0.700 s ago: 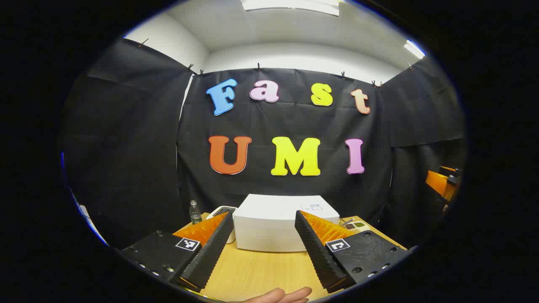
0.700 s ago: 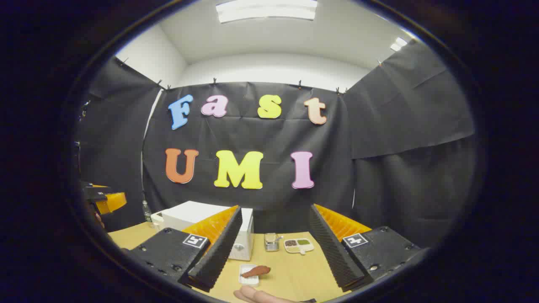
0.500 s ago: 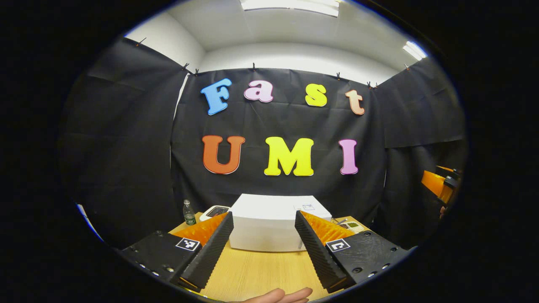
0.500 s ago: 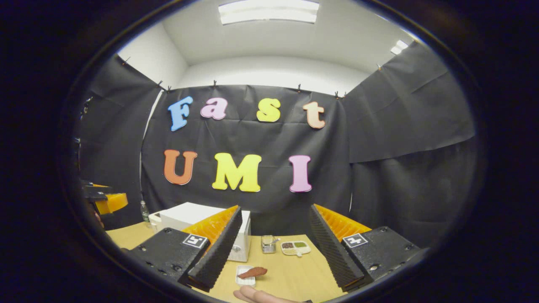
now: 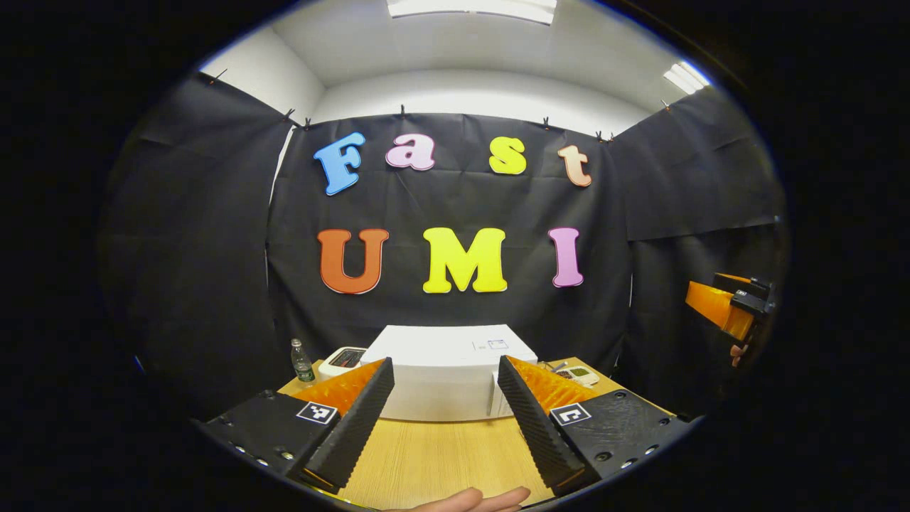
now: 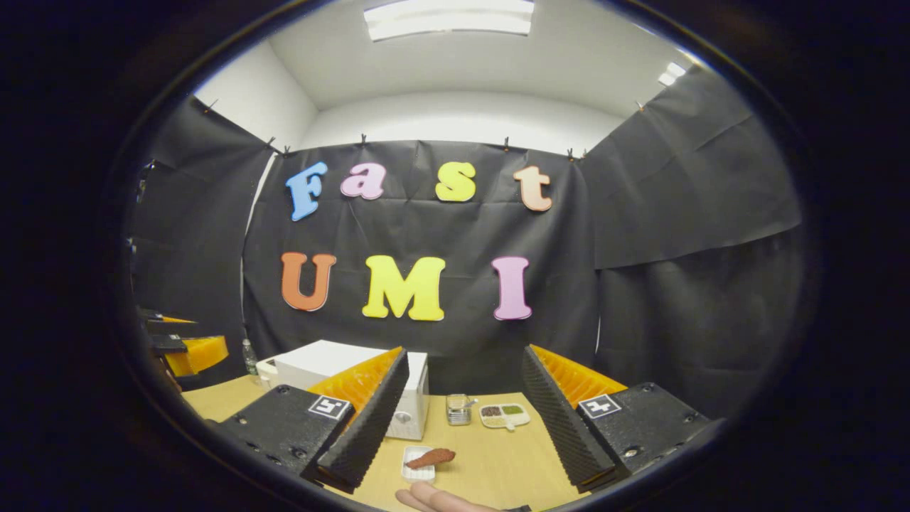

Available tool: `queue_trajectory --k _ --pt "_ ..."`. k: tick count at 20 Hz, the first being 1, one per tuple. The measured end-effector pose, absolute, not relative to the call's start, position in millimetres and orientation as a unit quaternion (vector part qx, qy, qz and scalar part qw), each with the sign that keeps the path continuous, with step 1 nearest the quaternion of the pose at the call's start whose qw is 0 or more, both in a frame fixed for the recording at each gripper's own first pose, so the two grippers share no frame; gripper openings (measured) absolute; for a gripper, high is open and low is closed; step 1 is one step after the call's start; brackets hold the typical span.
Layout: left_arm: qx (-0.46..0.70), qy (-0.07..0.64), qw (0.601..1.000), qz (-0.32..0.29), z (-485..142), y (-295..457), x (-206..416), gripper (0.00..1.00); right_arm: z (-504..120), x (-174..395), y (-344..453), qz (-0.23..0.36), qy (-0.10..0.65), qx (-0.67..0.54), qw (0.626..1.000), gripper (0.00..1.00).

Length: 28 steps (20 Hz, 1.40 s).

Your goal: Open the microwave oven with the left hand, put the food in, and close the microwave oven.

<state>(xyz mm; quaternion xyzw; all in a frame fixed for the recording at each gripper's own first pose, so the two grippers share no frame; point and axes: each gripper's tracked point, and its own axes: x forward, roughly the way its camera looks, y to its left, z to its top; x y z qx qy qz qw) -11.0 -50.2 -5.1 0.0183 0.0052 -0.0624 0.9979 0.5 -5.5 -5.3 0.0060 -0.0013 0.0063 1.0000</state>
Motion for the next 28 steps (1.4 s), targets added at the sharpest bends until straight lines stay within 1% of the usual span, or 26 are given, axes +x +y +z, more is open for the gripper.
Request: queue_trajectory --k 8,9,10,11,16,17,18,20,23,25,26,28 --pt "0.013 -0.001 0.997 -0.073 -10.6 -68.9 -2.5 0.93 -16.3 8.0 -18.2 -0.002 -0.01 0.0 1.0 1.0" --pt "0.011 -0.005 0.998 -0.069 -11.3 -70.3 0.9 0.93 -19.2 6.7 -19.1 0.0 -0.009 0.001 1.0 0.93" --pt "0.011 -0.009 0.998 -0.068 -12.2 -72.7 5.2 0.93 -22.1 6.8 -21.7 0.001 -0.009 0.004 1.0 1.0" --pt "0.011 -0.008 0.997 -0.07 -17.1 -77.8 10.4 0.93 -24.6 7.3 -23.9 0.001 -0.009 0.006 1.0 1.0" --pt "0.022 0.017 0.996 -0.085 -60.8 -109.1 50.7 0.93 -37.6 5.3 -37.5 0.003 -0.009 0.012 1.0 1.0" --pt "0.024 0.022 0.996 -0.089 -70.6 -115.0 63.1 0.93 -37.2 7.1 -43.7 -0.002 -0.012 0.012 1.0 0.93" --pt "0.024 0.026 0.995 -0.093 -82.1 -122.2 75.3 0.93 -38.1 8.8 -52.1 -0.012 -0.014 0.01 1.0 1.0" --pt "0.017 0.036 0.994 -0.098 -105.0 -135.5 98.6 0.93 -41.0 9.8 -63.8 -0.024 -0.015 0.002 1.0 1.0" --pt "0.003 0.069 0.992 -0.103 -143.6 -151.6 130.2 0.93 -44.1 10.2 -78.6 -0.033 -0.015 -0.003 0.999 1.0" --pt "0.005 0.074 0.993 -0.096 -159.7 -154.5 150.2 0.93 -48.7 9.9 -82.5 -0.034 -0.01 -0.003 0.999 1.0" --pt "0.009 0.075 0.993 -0.094 -168.3 -155.9 159.5 0.93 -54.5 9.2 -80.5 -0.027 -0.002 -0.001 1.0 0.92" --pt "0.016 0.078 0.993 -0.084 -188.9 -155.4 178.7 0.93 -55.6 6.8 -79.7 -0.018 0.002 -0.001 1.0 0.93"
